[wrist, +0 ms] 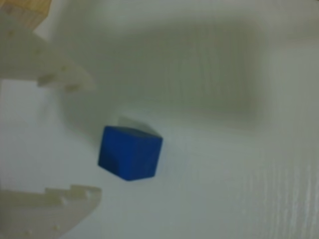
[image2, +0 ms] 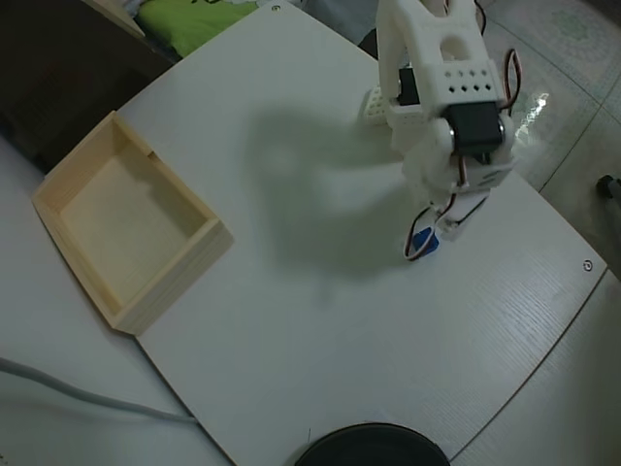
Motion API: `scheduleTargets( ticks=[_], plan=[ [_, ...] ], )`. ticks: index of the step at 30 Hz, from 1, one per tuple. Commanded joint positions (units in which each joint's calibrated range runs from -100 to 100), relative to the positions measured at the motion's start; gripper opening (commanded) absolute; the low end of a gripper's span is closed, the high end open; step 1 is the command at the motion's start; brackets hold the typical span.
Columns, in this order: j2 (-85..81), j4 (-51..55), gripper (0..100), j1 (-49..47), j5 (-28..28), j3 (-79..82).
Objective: Pick up the small blue cube and put it into the box
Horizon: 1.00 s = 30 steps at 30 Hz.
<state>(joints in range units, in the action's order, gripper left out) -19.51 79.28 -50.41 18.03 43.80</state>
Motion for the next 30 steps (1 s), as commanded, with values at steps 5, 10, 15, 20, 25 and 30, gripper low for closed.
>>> scheduleTargets(
  ticks=[5,10,15,20,25,30],
  plan=[
    [3.53,0.16,19,0.24,0.73,-7.06],
    [5.65,0.08,19,0.09,0.83,-8.05],
    [7.76,-0.01,25,0.61,2.14,-7.42],
    [8.01,-0.94,26,0.31,2.19,-7.33],
    [8.01,-3.23,26,0.46,2.29,-5.97],
    [8.01,-7.65,26,0.68,3.23,0.45]
  ],
)
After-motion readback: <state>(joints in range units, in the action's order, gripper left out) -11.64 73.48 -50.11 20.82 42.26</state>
